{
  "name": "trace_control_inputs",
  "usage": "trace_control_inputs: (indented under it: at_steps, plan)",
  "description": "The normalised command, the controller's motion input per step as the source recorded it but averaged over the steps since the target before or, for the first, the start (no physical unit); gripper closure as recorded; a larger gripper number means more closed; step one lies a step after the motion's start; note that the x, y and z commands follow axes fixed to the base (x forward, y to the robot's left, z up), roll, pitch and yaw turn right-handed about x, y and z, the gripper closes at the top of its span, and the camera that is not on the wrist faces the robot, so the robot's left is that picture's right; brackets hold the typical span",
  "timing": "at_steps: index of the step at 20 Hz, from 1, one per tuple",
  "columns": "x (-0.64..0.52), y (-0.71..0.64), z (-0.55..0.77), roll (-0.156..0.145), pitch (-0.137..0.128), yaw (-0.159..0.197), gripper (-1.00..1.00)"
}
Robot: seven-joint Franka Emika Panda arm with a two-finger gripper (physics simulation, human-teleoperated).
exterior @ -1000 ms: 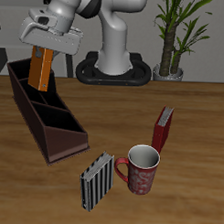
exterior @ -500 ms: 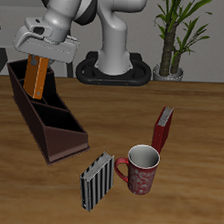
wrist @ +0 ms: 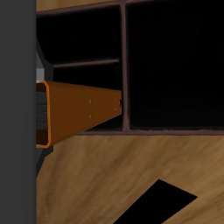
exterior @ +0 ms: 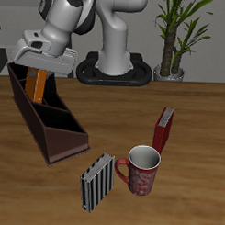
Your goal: Place the orange book into the right desk caddy's back compartment
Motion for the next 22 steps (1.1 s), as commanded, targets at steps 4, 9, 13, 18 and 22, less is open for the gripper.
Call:
trace_control_inputs:
  at_steps: [4, 9, 13, 18, 22]
  plan:
    - [0.11, 0.02, -0.20, -0.003, 0.034, 0.000, 1.00]
    - [0.11, -0.02, -0.19, -0.010, 0.051, -0.027, -1.00]
    - [0.07, 0.02, -0.10, -0.004, 0.019, -0.006, -1.00]
    - [0.06, 0.14, 0.02, 0.019, 0.008, -0.025, -1.00]
    - [-0.12, 0.21, 0.22, 0.070, -0.005, -0.079, -1.00]
